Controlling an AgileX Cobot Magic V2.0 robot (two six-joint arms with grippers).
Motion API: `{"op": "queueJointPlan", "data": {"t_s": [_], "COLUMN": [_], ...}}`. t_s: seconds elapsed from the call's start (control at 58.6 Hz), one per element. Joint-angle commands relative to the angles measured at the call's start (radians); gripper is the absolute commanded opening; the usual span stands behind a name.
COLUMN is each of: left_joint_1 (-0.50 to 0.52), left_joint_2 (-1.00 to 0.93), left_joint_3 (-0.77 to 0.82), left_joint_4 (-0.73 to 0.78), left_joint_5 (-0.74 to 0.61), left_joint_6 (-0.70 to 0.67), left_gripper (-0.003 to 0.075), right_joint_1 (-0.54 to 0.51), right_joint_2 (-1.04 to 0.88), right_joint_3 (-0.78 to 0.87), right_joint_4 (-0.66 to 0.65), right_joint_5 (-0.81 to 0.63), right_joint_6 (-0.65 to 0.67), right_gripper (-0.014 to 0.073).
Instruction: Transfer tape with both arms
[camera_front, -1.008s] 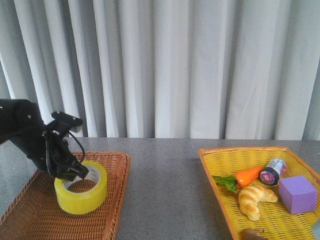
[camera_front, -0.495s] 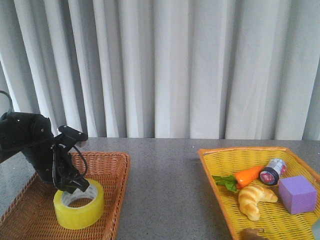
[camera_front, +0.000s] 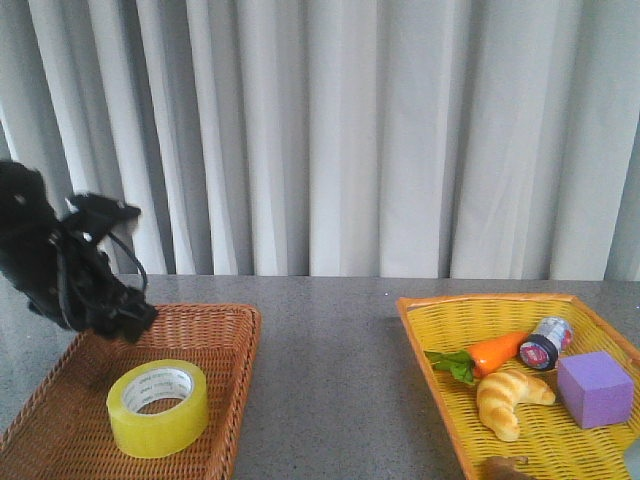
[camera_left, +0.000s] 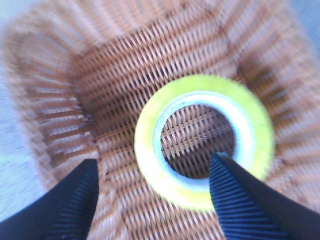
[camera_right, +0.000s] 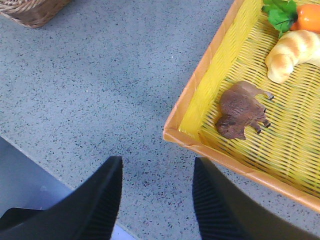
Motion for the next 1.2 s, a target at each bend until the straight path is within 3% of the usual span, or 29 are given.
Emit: {"op": "queueJointPlan", "data": {"t_s": [0.0,0.222,0.598,0.751,0.956,1.178], "left_joint_1": [0.000,0.000,0.000,0.000,0.000,0.000], "left_joint_2": [-0.128,-0.341,-0.797,-0.944,-1.115,-1.219], "left_joint_3": [-0.030,0.122,0.734,0.922,1.103,1.210], "left_joint_4": [-0.020,-0.028,-0.024,-0.008,-0.008,-0.025], "left_joint_5": [-0.012,-0.062,-0.346,-0.416,-0.544,-0.619], "left_joint_6": [-0.031,-0.032,-0.024,-0.036,-0.133,-0.139], "left_gripper": [0.0471,0.0471,0.0471,0.0471,0.0471,0.0471], "right_joint_1": [-0.008,-0.008,-0.008,-0.008,-0.008,-0.008], "right_joint_2": [-0.005,-0.005,-0.005,-0.005,-0.026,-0.120], "right_joint_3": [-0.026,-0.026,-0.026,-0.026,-0.026,-0.026], "right_joint_4": [0.000,0.000,0.008,-0.022,-0.139,-0.179], "right_joint_5": [-0.054,-0.054,-0.055,-0.061,-0.052,-0.026], "right_joint_6": [0.000,0.000,0.002,0.115,0.228,0.231], "right_gripper": [0.0326,0.0326,0.0326,0.0326,0.0326,0.0326]}}
